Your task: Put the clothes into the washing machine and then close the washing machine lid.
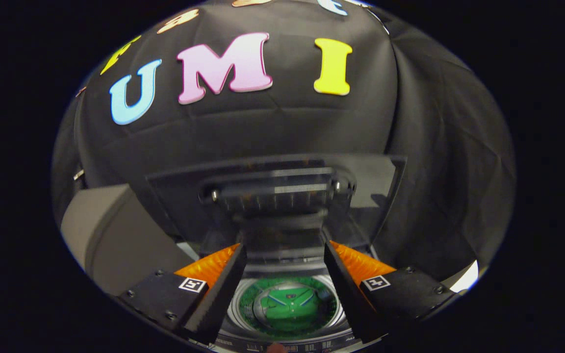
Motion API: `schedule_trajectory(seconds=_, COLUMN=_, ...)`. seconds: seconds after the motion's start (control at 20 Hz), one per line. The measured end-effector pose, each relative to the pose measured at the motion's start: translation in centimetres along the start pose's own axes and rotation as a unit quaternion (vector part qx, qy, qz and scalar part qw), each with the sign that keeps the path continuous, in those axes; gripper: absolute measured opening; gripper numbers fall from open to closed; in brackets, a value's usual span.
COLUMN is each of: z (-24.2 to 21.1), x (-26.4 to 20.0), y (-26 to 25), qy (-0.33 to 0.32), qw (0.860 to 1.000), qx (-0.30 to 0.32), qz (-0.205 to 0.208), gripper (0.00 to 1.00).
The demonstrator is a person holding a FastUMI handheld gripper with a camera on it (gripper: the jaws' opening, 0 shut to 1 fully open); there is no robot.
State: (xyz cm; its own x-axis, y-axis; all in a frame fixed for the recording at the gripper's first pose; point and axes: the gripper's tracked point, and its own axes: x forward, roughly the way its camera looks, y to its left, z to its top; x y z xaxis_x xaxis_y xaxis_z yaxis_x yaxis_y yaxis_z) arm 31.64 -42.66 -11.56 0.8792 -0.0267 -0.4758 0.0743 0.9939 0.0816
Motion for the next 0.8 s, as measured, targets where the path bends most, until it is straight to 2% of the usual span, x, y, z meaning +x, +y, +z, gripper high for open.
schedule_trajectory(seconds=0.2, z=6.9, x=0.6, y=0.6, qy=-0.057, qw=0.998, qx=0.001, qz=-0.003, gripper=1.0)
schedule_trajectory(seconds=0.35, z=9.5, x=2.4, y=1.0, qy=-0.068, qw=0.998, qx=-0.003, qz=0.002, gripper=1.0)
schedule_trajectory(seconds=0.7, z=9.3, x=6.9, y=0.8, qy=-0.039, qw=0.999, qx=-0.023, qz=-0.008, gripper=1.0)
schedule_trajectory(seconds=0.8, z=8.6, x=6.9, y=0.8, qy=-0.027, qw=0.999, qx=-0.015, qz=0.009, gripper=1.0)
